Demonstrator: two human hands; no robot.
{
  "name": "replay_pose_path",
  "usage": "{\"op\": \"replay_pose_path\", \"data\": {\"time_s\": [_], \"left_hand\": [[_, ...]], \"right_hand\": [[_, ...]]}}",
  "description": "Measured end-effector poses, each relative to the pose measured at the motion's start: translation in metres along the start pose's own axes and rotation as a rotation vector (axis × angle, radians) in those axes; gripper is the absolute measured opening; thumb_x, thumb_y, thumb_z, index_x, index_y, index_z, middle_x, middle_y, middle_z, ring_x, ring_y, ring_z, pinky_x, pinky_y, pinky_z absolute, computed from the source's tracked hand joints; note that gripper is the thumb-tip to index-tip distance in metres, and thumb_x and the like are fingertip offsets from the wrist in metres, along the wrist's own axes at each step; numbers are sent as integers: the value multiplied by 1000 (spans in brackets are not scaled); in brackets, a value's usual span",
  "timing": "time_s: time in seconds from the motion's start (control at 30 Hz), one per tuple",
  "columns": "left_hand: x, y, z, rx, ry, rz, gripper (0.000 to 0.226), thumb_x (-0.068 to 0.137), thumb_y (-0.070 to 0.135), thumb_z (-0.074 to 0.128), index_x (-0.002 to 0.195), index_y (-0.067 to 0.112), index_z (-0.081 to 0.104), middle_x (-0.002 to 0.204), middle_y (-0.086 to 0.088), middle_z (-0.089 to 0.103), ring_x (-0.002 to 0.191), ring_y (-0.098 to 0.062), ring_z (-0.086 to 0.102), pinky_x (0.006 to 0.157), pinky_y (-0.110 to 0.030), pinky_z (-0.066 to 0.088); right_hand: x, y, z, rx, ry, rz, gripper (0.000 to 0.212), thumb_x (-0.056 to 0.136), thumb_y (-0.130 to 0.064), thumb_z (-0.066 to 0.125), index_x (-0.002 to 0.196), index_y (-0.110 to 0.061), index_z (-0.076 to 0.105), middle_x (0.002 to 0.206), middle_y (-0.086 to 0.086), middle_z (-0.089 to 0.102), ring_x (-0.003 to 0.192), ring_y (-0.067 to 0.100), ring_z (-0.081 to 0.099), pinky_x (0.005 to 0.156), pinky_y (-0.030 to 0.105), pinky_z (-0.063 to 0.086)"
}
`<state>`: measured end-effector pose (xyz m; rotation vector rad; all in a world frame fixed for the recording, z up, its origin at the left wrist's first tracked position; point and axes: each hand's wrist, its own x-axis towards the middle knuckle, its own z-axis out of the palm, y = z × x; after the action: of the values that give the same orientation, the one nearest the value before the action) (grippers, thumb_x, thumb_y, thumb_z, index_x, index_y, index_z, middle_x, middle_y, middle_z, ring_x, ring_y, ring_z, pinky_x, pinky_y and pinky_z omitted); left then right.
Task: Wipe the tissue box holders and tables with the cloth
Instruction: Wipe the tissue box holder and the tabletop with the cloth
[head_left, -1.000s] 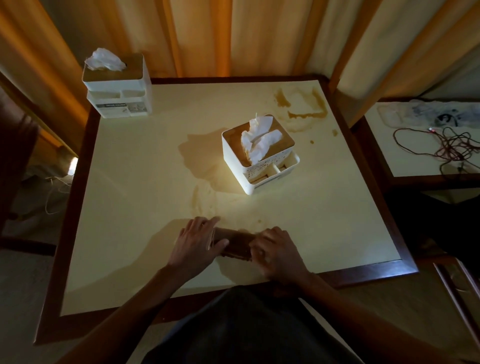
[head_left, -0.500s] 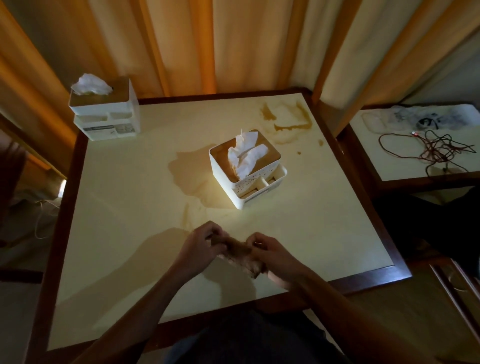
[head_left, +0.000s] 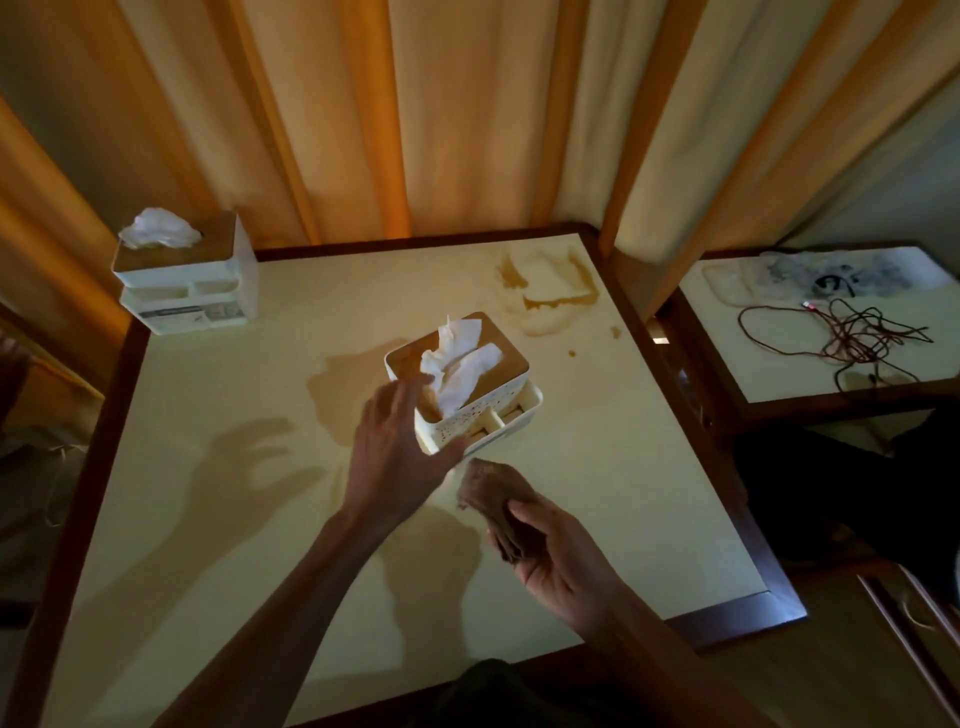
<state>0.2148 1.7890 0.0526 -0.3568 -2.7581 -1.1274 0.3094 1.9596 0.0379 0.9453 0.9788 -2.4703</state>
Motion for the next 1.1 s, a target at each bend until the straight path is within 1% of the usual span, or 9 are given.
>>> {"op": "replay_pose_path", "data": {"time_s": [0.07,0.23,0.4,0.5,0.6,0.77,0.87,0.97,1.1], "left_hand": [[21,-4,-4,127,42,29,89,67,49,82,140,28,35,142,-8,42,130,-28,37,100,-46,39],[72,-25,-2,210,-327,-205,134,48,72,82,150,45,-2,164,-10,0,151,-31,-2,113,-66,18],[69,-11,-1,162,-444,-308,136,42,79,74,146,51,-9,160,-9,18,142,-37,28,107,-60,34],[35,7,0,246,-346,-413,129,52,76,75,148,46,-6,152,-13,36,133,-37,40,103,-53,38],[-14,42,-1,280,-264,-513,129,50,85,66,148,42,-5,140,-13,51,125,-36,49,97,-46,40],[-84,90,7,196,-381,-487,129,48,84,62,143,51,-19,130,0,56,116,-24,52,88,-35,43],[-78,93,5,268,-337,-459,132,47,83,64,143,50,-20,123,-3,55,109,-23,49,82,-33,38],[-56,83,1,336,-310,-322,137,44,83,66,147,46,-16,140,-4,40,127,-26,36,97,-41,37],[-26,76,12,441,-471,-111,143,44,87,66,140,50,-33,163,-9,-2,150,-28,-10,118,-56,10]], "right_hand": [[-1,-12,-3,-16,67,1,27,96,8,46,118,8,62,95,25,71,77,28,68,62,31,55],[-7,-36,5,-140,114,1,24,94,12,46,112,11,61,99,29,67,85,34,64,72,37,52],[-8,-60,23,-354,3,-233,11,84,9,48,75,16,52,73,18,53,70,28,48,59,32,37],[-6,-71,21,-505,22,-345,40,103,-11,49,67,5,44,59,9,31,61,24,25,51,26,28],[-2,-75,6,-559,98,-352,27,91,11,40,81,5,65,61,7,53,59,21,45,49,21,39],[-9,-77,-14,-616,31,-342,39,99,1,42,107,-18,75,97,3,77,93,16,72,81,29,60],[-10,-75,-23,-671,7,-418,37,101,-4,42,109,-21,74,99,5,76,96,22,70,78,33,60],[-8,-68,-35,-760,12,-522,36,92,-7,43,107,-19,74,86,19,69,77,38,61,66,44,50],[-7,-63,-47,-904,39,-563,38,90,4,42,104,-14,73,61,0,48,56,11,37,55,30,28]]}}
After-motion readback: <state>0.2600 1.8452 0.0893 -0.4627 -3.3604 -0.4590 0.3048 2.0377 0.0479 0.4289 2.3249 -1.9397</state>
